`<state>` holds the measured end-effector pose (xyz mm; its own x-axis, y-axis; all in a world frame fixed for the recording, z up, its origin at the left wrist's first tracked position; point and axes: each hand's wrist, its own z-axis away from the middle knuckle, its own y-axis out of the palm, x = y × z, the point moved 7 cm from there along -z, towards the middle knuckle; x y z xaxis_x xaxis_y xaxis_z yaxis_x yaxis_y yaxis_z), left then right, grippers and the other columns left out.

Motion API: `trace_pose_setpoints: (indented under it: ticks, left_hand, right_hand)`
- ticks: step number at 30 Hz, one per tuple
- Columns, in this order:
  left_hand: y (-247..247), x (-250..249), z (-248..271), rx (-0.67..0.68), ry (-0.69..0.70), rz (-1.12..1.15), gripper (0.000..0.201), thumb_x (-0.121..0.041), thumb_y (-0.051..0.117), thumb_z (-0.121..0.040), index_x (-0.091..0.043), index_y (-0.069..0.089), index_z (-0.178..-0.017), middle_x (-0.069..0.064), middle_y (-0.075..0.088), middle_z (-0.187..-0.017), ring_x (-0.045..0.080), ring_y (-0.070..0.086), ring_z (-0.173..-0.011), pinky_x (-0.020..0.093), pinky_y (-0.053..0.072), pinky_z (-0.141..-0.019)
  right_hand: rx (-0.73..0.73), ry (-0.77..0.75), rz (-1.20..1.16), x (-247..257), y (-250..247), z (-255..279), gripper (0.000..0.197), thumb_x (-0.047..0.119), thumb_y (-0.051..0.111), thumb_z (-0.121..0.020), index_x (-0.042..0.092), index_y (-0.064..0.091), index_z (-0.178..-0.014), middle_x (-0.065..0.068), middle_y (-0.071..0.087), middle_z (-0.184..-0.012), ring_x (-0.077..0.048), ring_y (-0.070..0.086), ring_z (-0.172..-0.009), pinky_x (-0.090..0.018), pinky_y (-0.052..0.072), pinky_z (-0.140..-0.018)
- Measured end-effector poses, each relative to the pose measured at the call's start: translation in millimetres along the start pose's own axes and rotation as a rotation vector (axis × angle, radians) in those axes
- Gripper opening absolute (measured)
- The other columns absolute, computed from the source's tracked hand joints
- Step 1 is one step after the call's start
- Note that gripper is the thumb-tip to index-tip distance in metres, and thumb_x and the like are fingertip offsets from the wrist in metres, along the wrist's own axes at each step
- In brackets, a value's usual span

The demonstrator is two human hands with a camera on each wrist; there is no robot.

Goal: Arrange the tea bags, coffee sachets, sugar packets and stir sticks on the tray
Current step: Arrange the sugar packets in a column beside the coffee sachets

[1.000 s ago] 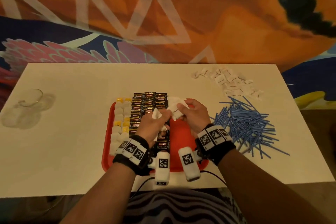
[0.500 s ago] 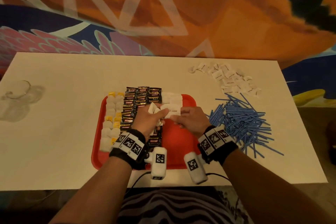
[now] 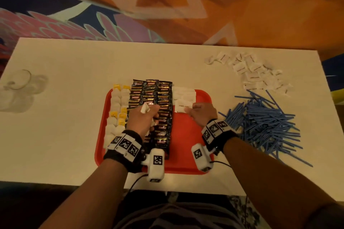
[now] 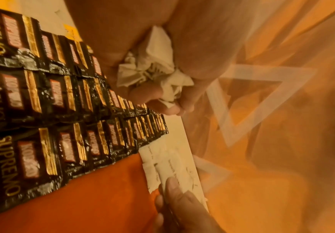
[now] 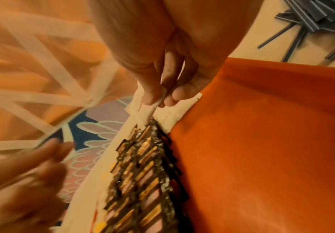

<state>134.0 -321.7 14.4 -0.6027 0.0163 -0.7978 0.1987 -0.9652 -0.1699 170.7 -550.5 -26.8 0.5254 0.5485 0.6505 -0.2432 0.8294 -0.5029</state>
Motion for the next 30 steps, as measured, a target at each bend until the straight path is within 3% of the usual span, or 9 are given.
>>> trace_pose_setpoints:
  ticks: [4, 11, 13, 15, 17, 20, 24, 30]
  left_hand:
    - [-17.2, 5.6, -0.9, -0.035, -0.013, -0.01, 0.01, -0.025, 0.068, -0.093, -0.016, 0.07, -0.093, 0.004, 0.068, -0.078, 0.012, 0.059, -0.056, 0.023, 0.044, -0.046]
    - [-38.5, 20.2, -6.5, -0.054, -0.038, -0.013, 0.011, -0.026, 0.068, -0.093, -0.016, 0.069, -0.092, 0.001, 0.066, -0.073, 0.013, 0.058, -0.055, 0.026, 0.042, -0.047]
    - [-41.3, 20.9, -6.4, -0.06, -0.033, -0.013, 0.011, -0.027, 0.068, -0.093, -0.015, 0.069, -0.093, 0.0, 0.066, -0.072, 0.013, 0.058, -0.056, 0.025, 0.042, -0.047]
    - [-42.7, 21.0, -5.4, -0.06, -0.028, -0.007, 0.012, -0.026, 0.068, -0.093, -0.014, 0.07, -0.094, 0.0, 0.065, -0.071, 0.014, 0.057, -0.057, 0.024, 0.041, -0.047]
    - [-43.3, 23.0, -5.2, -0.051, -0.039, 0.006, 0.014, -0.026, 0.068, -0.093, -0.013, 0.07, -0.096, 0.001, 0.065, -0.071, 0.014, 0.057, -0.057, 0.024, 0.041, -0.047]
    - [-45.7, 29.4, -7.4, -0.043, -0.071, 0.041, 0.017, -0.025, 0.069, -0.092, -0.011, 0.07, -0.1, 0.001, 0.065, -0.071, 0.015, 0.057, -0.056, 0.025, 0.042, -0.047]
    - [-47.6, 34.7, -9.2, -0.044, -0.082, 0.048, 0.014, -0.025, 0.069, -0.092, -0.012, 0.07, -0.096, 0.001, 0.065, -0.071, 0.016, 0.056, -0.058, 0.025, 0.041, -0.048]
    - [-49.0, 37.0, -8.2, -0.034, -0.088, 0.051, 0.019, -0.028, 0.066, -0.094, -0.01, 0.069, -0.101, 0.0, 0.064, -0.073, 0.013, 0.056, -0.057, 0.024, 0.04, -0.046]
  right_hand:
    - [-0.045, 0.081, 0.024, -5.2, 0.1, -18.6, 0.045, 0.039, 0.069, -0.088, 0.014, 0.064, -0.124, -0.002, 0.065, -0.126, -0.019, 0.059, -0.117, -0.023, 0.041, -0.096]
    - [-0.033, 0.106, 0.023, -5.0, 21.0, -40.2, 0.04, 0.032, 0.069, -0.089, 0.013, 0.064, -0.124, -0.003, 0.063, -0.128, -0.016, 0.06, -0.113, -0.015, 0.039, -0.079]
    - [-0.056, 0.093, 0.028, -4.2, 24.2, -43.8, 0.037, 0.032, 0.07, -0.088, 0.013, 0.065, -0.12, -0.002, 0.065, -0.124, -0.015, 0.06, -0.108, -0.012, 0.038, -0.077]
    - [-0.079, 0.08, 0.062, -3.0, 26.1, -45.8, 0.033, 0.034, 0.071, -0.087, 0.015, 0.066, -0.113, -0.001, 0.067, -0.116, -0.011, 0.057, -0.094, -0.005, 0.033, -0.062]
    - [-0.091, 0.07, 0.09, -1.8, 27.6, -47.4, 0.028, 0.036, 0.072, -0.086, 0.016, 0.066, -0.105, 0.001, 0.066, -0.107, -0.008, 0.052, -0.086, -0.007, 0.021, -0.051]
    - [-0.129, 0.082, 0.048, -5.0, 28.1, -51.8, 0.024, 0.034, 0.077, -0.081, 0.017, 0.063, -0.09, 0.0, 0.067, -0.093, -0.011, 0.058, -0.076, -0.013, 0.028, -0.049]
    - [-0.169, 0.091, 0.045, -10.0, 26.4, -52.6, 0.029, 0.035, 0.081, -0.076, 0.017, 0.06, -0.084, 0.004, 0.063, -0.082, -0.002, 0.053, -0.063, -0.015, 0.032, -0.047]
    - [-0.18, 0.057, 0.068, -7.8, 25.2, -52.3, 0.029, 0.041, 0.079, -0.076, 0.023, 0.056, -0.076, 0.005, 0.064, -0.083, -0.009, 0.059, -0.072, -0.018, 0.033, -0.05]
